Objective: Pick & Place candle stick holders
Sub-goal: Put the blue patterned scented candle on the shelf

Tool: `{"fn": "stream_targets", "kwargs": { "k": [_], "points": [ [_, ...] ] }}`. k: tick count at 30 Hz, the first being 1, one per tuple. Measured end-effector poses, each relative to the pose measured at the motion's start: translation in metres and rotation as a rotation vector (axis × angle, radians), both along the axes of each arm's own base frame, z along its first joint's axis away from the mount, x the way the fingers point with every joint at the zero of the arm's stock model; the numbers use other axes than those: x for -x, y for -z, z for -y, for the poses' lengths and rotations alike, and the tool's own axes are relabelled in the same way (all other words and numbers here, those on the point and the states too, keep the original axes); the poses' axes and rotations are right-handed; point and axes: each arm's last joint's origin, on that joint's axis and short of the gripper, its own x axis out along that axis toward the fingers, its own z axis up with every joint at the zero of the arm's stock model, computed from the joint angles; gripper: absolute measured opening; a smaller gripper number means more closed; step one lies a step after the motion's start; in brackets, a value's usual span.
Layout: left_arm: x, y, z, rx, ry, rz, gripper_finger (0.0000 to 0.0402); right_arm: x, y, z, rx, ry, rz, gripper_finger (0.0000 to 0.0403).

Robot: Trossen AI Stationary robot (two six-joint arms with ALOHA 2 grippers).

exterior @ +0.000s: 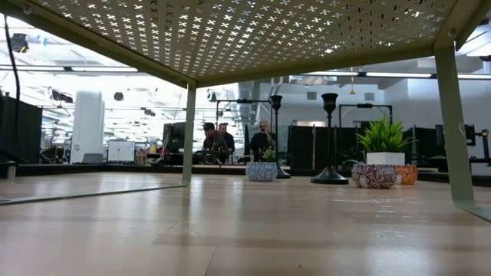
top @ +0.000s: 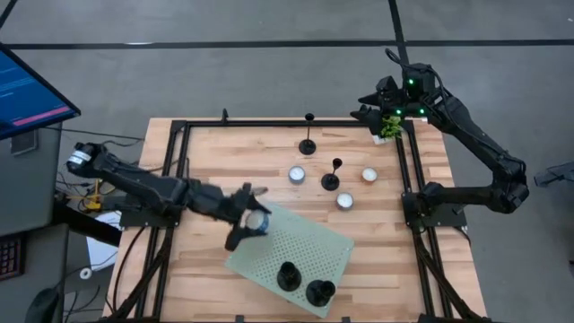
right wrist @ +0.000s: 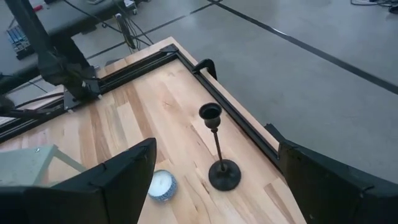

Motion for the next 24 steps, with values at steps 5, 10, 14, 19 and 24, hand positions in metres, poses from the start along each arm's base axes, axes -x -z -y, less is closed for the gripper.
{"fn": "stream_targets", "kwargs": {
  "k": [5,10,14,19,24],
  "points": [
    [-0.011,-0.003,0.029,-0.018,0.017,-0.022,0.0294,0.0,0.0,-0.001,-0.001,-0.021,0.006,0.0327],
    [-0.016,-0.008,0.05,-0.022,0.009,-0.023,0.0294,0.0,0.0,-0.001,0.006,-0.032,0.004,0.0327],
    [-0.018,-0.003,0.063,-0.011,0.026,-0.058,0.0294,0.0,0.0,-0.001,0.006,-0.047,0.007,0.0327],
    [-0.02,0.002,0.073,-0.02,0.033,-0.099,0.0294,-0.001,0.0,-0.001,0.003,-0.057,0.01,0.0327],
    [-0.022,0.009,0.08,-0.024,0.038,-0.156,0.0294,0.0,0.0,-0.001,0.016,-0.064,0.005,0.0327]
  ]
}}
